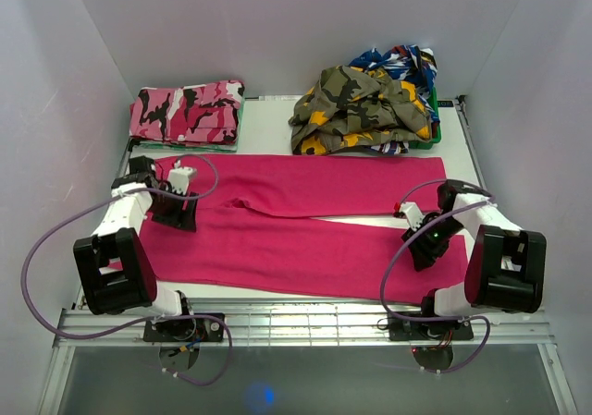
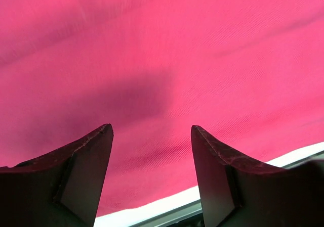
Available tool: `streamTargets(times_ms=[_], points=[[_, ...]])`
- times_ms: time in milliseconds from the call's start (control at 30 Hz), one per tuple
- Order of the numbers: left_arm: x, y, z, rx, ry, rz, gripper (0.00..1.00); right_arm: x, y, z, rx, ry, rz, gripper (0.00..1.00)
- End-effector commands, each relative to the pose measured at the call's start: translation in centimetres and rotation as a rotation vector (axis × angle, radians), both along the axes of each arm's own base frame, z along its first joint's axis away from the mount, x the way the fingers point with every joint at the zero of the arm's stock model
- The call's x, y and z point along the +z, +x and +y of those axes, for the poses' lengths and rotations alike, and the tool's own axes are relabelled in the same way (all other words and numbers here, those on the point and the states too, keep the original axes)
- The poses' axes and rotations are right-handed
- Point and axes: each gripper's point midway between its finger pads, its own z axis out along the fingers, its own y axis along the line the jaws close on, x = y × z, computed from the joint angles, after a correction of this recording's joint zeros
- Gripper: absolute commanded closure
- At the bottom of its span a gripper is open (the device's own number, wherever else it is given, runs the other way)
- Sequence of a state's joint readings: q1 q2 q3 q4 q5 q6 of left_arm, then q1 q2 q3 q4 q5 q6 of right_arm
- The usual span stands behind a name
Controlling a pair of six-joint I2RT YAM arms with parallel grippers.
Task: Fold and stack the trousers
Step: Flatten the trousers out
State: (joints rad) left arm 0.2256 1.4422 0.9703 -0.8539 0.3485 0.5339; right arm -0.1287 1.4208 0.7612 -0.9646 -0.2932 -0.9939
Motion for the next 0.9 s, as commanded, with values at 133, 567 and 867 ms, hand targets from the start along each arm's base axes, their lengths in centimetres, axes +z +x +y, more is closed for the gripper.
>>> streamTargets(times_ms=[133, 567, 867], points=[[-4.8, -5.7, 2.5, -0.085, 0.120, 0.083, 0.28, -3.2, 5.3, -4.7, 0.018, -0.219, -0.134, 0.50], [-6.2, -9.8, 0.4, -0.114, 0.032, 0.188, 0.29, 0.5, 12.2, -6.0, -0.018, -0.193, -0.244, 0.50], [-0.3, -4.9, -0.8, -0.112, -0.067, 0.036, 0.28, 9.1, 21.0, -3.5, -0.101, 0.001, -0.397, 0.48]])
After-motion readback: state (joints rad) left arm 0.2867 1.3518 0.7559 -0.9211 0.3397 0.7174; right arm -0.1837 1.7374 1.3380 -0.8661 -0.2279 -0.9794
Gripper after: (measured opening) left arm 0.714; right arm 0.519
